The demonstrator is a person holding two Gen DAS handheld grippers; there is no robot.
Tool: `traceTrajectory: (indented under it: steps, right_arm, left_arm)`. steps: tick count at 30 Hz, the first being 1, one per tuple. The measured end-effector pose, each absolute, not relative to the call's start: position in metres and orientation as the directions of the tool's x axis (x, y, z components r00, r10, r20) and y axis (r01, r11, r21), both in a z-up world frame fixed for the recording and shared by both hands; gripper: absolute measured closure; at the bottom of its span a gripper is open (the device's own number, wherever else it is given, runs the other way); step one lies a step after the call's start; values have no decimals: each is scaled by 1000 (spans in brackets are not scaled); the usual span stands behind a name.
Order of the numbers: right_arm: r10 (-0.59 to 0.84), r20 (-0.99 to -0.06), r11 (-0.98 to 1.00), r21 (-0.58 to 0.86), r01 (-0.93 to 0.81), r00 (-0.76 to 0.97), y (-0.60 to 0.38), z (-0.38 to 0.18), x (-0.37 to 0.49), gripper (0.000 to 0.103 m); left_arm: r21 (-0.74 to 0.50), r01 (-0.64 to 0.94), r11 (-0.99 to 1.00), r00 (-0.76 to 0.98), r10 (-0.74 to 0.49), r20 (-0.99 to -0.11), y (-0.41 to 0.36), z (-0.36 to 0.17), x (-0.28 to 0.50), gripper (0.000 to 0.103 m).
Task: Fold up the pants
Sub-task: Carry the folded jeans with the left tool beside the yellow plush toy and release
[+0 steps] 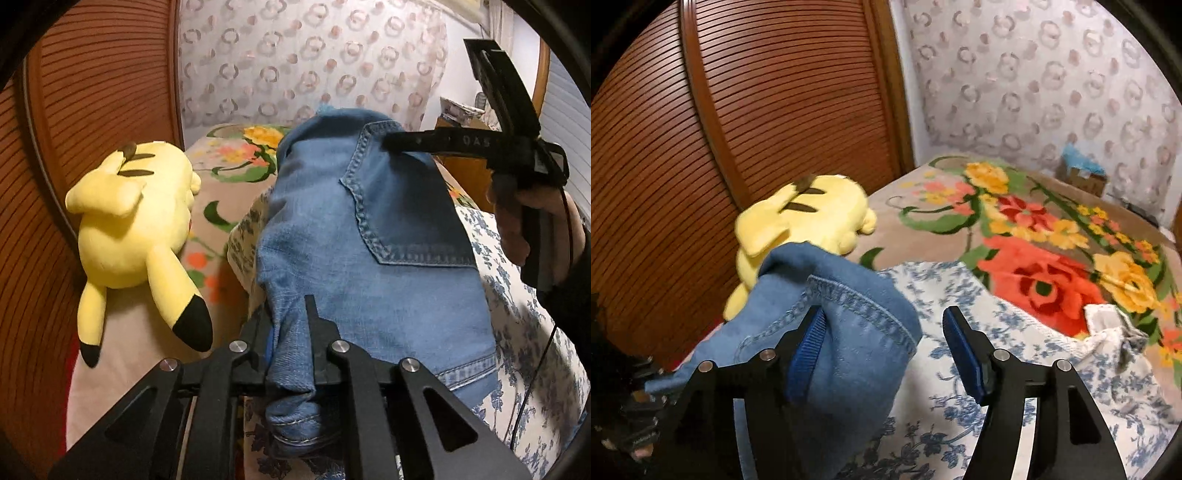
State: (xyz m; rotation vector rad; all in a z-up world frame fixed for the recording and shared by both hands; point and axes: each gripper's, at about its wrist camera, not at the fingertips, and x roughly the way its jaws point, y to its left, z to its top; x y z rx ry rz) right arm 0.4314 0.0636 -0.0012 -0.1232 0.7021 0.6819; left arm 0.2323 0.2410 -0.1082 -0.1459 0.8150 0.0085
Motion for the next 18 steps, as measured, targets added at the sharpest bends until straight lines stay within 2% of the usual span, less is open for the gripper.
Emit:
traceTrajectory:
  steps: [4,7,10,13,15,18]
  right_arm:
    - [481,-680,807,96,-583,553,77,-19,433,35]
    - [506,-653,806,124,-579,564,81,-13,432,35]
    - [533,-621,803,155,-576,575,62,8,411,35]
    - [548,-585,802,164,-574,598,38,25,380,35]
    - [554,-563,800,157,-579,613,22,30,353,35]
    - [556,-541,801,147,-580,631,-3,34,315,35]
  left_arm:
    - [-123,-79,989,685,-36,-727,240,-105,229,88]
    - [-131,-88,988,696,-33,-717,239,-94,224,87]
    - [-91,-96,991,719,6,-695,232,-77,217,81]
    - [-89,-84,993,751,5,-660,222,-56,205,72]
    - [-84,-80,993,770,8,-639,217,-46,199,59]
    - [-85,-52,995,808,-8,-590,198,-24,185,45]
